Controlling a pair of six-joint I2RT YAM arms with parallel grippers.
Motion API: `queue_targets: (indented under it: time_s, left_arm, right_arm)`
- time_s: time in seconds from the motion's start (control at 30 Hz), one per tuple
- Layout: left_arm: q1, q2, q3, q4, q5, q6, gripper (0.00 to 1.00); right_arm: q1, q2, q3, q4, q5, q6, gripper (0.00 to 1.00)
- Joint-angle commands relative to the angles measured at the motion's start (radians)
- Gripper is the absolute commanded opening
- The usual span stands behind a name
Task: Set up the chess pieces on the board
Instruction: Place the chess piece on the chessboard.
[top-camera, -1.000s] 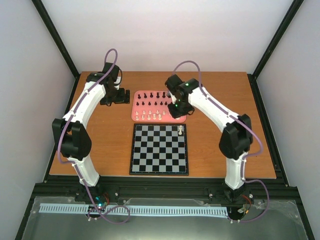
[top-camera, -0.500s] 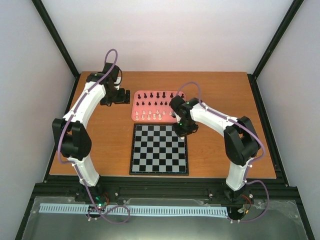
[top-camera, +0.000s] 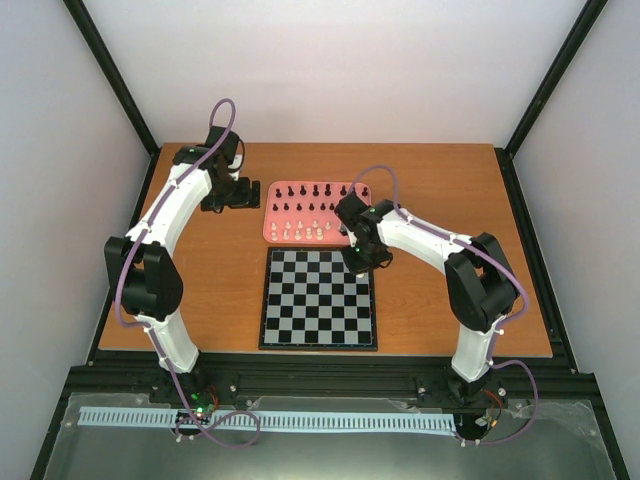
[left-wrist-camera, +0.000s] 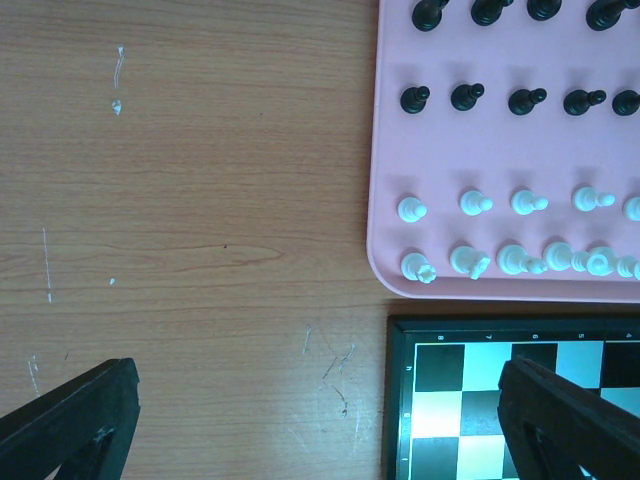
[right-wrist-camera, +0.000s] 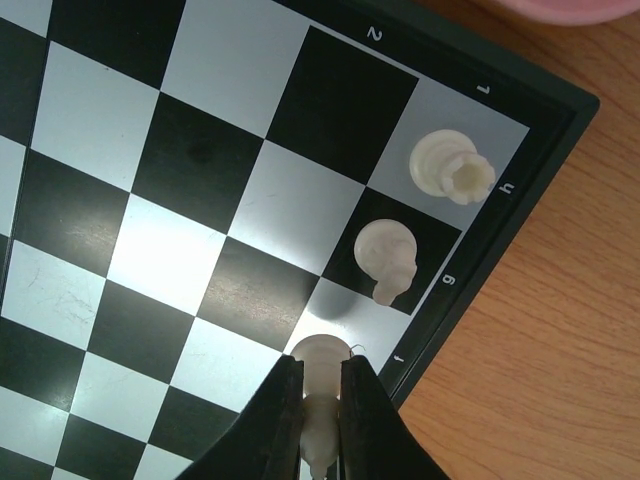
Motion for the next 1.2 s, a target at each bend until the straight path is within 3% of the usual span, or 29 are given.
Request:
queue_targets:
  time_s: [0.0,0.87,1.17]
  left_arm:
    - [0.0,-0.025,0.003,0.012,0.007,-0.007,1.0]
    - [0.0,-0.016,0.009,0.012,0.0,-0.005,1.0]
    - [0.0,-0.013,0.012,0.008,-0.003,-0.003,1.0]
  right_arm:
    - [0.01,0.024,-0.007,0.0,0.02,0.016,0.03]
    - [0.01,0.081,0.011,0.002,0.048,0.002,0.03]
    - [0.01,0.063,0.009,-0.002,0.028,-0.012,0.13]
